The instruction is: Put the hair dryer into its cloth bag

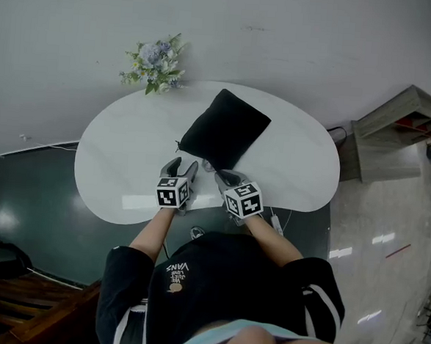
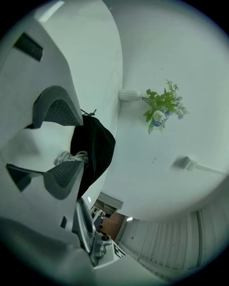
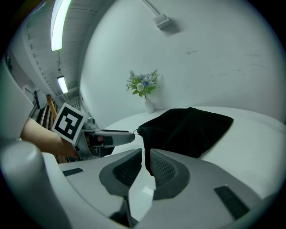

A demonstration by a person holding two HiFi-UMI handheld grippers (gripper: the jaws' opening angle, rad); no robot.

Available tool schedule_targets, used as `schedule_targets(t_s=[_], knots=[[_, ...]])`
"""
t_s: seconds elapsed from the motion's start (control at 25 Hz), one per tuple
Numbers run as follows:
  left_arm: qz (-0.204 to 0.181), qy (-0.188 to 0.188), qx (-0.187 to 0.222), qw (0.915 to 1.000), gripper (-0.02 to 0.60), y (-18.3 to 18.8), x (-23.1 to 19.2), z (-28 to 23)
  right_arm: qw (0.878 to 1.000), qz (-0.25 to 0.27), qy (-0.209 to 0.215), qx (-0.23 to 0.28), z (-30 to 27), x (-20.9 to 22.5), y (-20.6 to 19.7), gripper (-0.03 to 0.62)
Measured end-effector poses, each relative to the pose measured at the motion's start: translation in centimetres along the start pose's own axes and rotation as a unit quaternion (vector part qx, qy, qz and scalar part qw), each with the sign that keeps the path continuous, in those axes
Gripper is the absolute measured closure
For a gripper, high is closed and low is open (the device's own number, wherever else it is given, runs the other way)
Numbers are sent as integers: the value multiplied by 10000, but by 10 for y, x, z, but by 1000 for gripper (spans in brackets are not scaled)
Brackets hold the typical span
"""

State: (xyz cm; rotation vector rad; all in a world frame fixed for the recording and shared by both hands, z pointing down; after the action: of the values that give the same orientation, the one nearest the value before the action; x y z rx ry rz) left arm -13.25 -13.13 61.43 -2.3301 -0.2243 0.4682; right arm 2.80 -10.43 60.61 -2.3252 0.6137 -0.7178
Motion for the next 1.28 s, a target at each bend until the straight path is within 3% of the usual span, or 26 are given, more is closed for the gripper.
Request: schedule_targets(t_s=[0.24,0.4,0.68,0.8,0.96,1.12,1.28], knots=[[51,104,148,9998,313,-22,-9,33,9996,-85,-240,137,-4,-9,-8,543],[59,143,285,9995,316,-31,-13,58,9993,-141,-307,180,-2,-15,-12,474],[-113,173,621,9979,351,-32,-16,102,9976,-272,-387,499,12,-25,-8,465],[-270,205,794,9963,391,-29,-13,119,9965,-290,-365,699,21,-31,-1,465],[-552,325,1041,9925,494,-24,-12,138,9944,-259,-345,963,32,-41,11,467],[-549,465,1266,9893,529,-20,-14,156,9924,-220,-254,1181,41,-52,21,468],[-469,500,1441,9872,548,-17,-14,172,9899,-143,-155,1401,47,-67,32,516]])
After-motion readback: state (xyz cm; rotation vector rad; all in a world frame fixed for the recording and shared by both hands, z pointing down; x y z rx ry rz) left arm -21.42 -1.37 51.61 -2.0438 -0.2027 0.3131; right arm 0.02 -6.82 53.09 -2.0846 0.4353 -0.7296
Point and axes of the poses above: the fingertips, and each gripper's own axes: z backward along the fingers, x to its right, y out of its top, the point moved 6 cm from there along z, backward along the fingers, and after that the axes turned 9 degrees about -x, right-handed, at the moved point
